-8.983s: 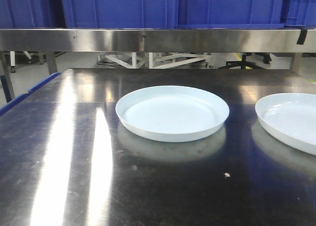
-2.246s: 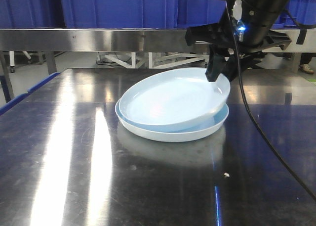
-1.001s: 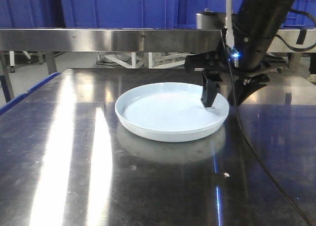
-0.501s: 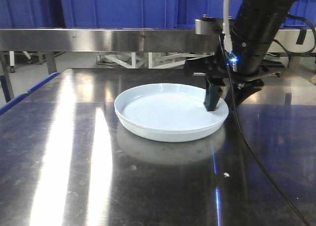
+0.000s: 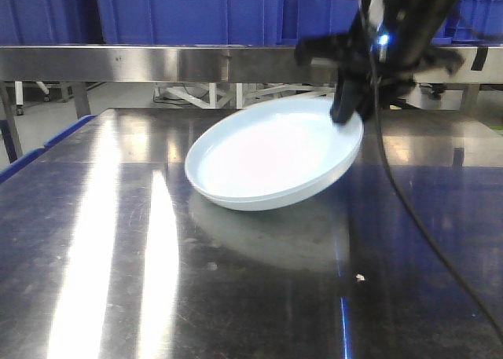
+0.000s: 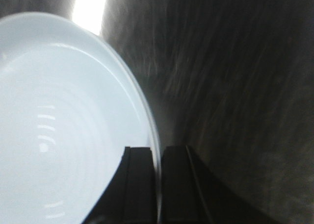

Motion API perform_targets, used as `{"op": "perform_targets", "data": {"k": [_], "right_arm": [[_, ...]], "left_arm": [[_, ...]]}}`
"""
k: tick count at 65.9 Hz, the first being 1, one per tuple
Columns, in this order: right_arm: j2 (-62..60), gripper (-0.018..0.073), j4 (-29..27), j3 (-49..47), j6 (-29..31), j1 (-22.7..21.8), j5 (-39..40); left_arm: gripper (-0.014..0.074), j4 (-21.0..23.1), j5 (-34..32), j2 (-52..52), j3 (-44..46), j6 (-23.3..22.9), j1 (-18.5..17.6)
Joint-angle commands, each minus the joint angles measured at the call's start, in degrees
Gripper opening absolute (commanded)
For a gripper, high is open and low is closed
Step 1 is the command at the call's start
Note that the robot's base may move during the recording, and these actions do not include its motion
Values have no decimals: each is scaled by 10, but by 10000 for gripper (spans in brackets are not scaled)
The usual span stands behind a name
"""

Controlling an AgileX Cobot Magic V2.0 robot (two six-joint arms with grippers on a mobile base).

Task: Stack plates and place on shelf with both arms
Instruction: 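Grasp the stacked plates with the right gripper and lift them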

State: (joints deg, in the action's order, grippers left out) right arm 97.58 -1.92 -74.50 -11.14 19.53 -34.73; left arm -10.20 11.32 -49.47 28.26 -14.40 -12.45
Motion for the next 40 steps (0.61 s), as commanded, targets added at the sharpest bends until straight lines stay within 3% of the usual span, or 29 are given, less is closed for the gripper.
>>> {"op": "perform_targets", "data": {"k": [1,25,40], "right_arm": [[-69,48,6,-16,5,-3,39],[-237,48,19,56,5,-5,87],[-342,48,19,151,5,-48,106]], "left_arm": [[89,-1,-47,5,16,-5,0],[89,-1,-47,5,16,-5,0],[89,-1,-47,5,16,-5,0]]}}
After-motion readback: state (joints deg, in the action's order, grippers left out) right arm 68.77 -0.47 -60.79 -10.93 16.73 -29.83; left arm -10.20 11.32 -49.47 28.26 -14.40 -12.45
